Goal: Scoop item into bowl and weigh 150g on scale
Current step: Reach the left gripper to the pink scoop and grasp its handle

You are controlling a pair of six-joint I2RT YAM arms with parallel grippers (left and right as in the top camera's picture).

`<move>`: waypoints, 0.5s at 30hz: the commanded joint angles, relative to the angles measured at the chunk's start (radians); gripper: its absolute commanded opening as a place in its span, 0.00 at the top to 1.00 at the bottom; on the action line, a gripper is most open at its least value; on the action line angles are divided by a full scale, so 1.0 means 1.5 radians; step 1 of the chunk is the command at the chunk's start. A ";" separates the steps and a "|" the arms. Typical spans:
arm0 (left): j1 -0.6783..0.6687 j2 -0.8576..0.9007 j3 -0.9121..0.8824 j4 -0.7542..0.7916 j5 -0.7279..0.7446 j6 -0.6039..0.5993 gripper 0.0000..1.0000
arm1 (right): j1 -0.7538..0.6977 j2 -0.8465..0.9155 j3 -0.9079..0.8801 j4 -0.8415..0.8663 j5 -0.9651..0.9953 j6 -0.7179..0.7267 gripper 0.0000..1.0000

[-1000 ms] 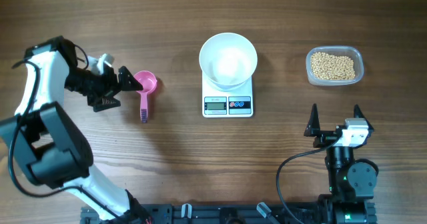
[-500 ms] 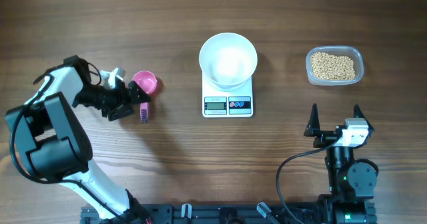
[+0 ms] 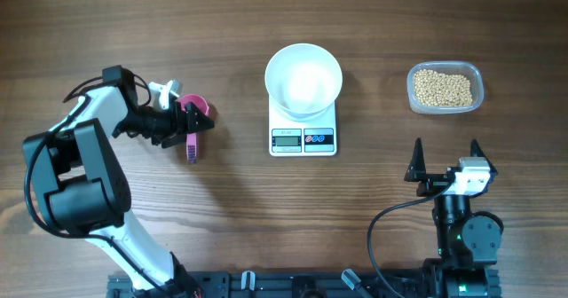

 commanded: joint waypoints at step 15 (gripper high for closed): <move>0.039 0.015 -0.005 -0.006 0.005 -0.002 0.43 | -0.003 -0.004 -0.001 0.002 0.004 0.012 0.00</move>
